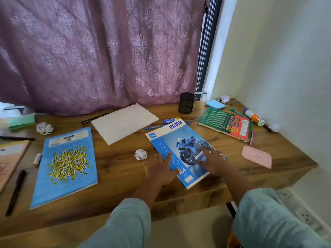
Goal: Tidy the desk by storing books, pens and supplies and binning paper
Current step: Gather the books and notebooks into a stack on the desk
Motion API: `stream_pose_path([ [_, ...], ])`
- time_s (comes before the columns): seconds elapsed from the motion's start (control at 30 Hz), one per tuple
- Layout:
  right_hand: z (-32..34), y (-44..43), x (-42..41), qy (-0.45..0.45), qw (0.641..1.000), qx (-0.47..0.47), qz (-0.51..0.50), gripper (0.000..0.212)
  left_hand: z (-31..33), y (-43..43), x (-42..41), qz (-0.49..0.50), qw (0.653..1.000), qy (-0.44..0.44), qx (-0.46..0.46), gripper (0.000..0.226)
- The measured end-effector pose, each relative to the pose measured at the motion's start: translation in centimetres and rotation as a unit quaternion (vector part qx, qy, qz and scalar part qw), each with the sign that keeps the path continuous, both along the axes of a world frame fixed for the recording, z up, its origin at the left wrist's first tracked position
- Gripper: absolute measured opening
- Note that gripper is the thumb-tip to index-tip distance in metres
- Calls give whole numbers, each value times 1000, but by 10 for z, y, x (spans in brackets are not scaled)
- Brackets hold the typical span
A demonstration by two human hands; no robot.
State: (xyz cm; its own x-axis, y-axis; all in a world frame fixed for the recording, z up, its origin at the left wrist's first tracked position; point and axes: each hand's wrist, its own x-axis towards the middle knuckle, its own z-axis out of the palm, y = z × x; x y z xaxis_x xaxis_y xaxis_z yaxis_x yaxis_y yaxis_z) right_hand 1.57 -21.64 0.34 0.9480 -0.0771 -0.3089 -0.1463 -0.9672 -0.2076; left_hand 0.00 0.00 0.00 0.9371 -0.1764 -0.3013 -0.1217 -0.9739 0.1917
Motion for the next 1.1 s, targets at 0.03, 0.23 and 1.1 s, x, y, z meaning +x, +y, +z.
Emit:
stream_pose_path([
  [0.03,-2,-2,5,-4,1000,2,-14,74,-5,-1,4,-1,1000,-2,3,82],
  [0.23,-14,-10,31,-11,993,31,-109,92,-36,-9,4,47,996,-25,-78,75],
  [1.1,28,5,19,-254,721,602,-228,62,44,4,58,138,696,-1,-705,27],
])
